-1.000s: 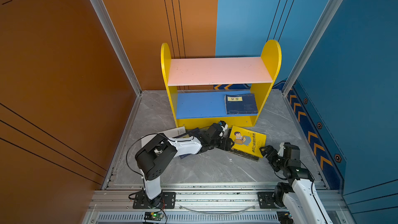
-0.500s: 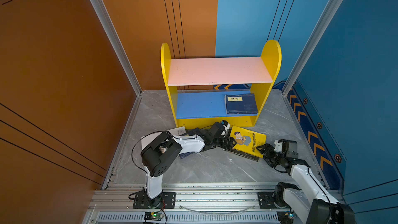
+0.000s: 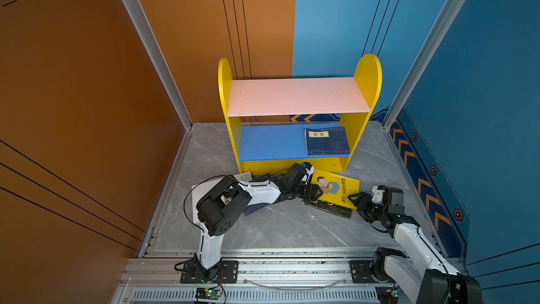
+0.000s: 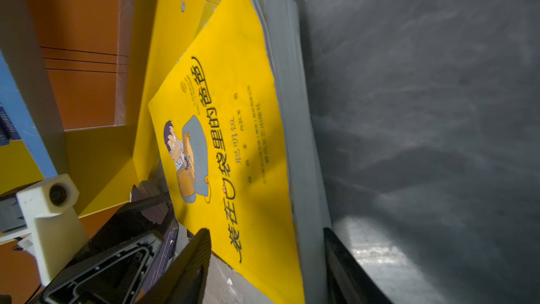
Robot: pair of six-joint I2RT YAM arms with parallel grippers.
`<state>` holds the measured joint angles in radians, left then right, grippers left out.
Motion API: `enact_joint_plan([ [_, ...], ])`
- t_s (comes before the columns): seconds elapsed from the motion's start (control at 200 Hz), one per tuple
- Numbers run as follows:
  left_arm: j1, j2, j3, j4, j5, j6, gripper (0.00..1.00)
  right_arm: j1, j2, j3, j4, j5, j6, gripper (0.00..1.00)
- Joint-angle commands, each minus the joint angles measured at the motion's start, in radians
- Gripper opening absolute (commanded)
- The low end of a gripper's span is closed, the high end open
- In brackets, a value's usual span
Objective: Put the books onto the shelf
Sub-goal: 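Grasp the yellow cartoon book's edges with both grippers from either side, then lift the yellow book with both grippers and carry it toward the blue shelf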
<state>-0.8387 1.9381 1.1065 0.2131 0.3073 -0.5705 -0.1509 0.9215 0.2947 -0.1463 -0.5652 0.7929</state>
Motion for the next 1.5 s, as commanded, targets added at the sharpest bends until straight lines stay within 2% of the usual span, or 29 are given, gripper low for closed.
enact_joint_plan([
  [0.0,-0.012,0.024,0.026,-0.007,0.072,-0.009,0.77,0.02,-0.048,0.031,0.058,-0.066,0.049,0.59],
  [0.27,-0.014,0.036,0.044,-0.007,0.082,-0.006,0.76,0.047,-0.062,0.033,0.131,-0.045,0.147,0.5],
  [0.34,-0.014,0.039,0.046,-0.006,0.084,-0.003,0.75,0.054,-0.032,0.035,0.135,-0.036,0.16,0.42],
  [0.431,-0.015,0.039,0.047,-0.007,0.087,-0.003,0.75,0.058,0.008,0.027,0.16,-0.023,0.19,0.27],
  [0.596,-0.015,0.034,0.041,-0.006,0.083,-0.005,0.75,0.073,0.041,0.029,0.191,0.016,0.211,0.23],
  [0.751,-0.014,0.018,0.031,-0.006,0.072,-0.003,0.74,0.072,0.012,0.031,0.195,0.045,0.236,0.1],
  [0.881,-0.01,-0.013,0.02,-0.006,0.069,-0.009,0.75,0.067,-0.056,0.061,0.141,0.074,0.251,0.1],
  [1.081,0.006,-0.134,0.028,-0.133,0.06,0.101,0.77,0.033,-0.207,0.195,-0.144,0.081,0.198,0.09],
  [1.347,0.044,-0.308,0.082,-0.35,0.148,0.218,0.79,0.024,-0.298,0.422,-0.381,-0.038,0.16,0.11],
  [1.492,0.082,-0.388,0.064,-0.346,0.226,0.186,0.8,0.025,-0.318,0.537,-0.421,-0.12,0.152,0.11],
])
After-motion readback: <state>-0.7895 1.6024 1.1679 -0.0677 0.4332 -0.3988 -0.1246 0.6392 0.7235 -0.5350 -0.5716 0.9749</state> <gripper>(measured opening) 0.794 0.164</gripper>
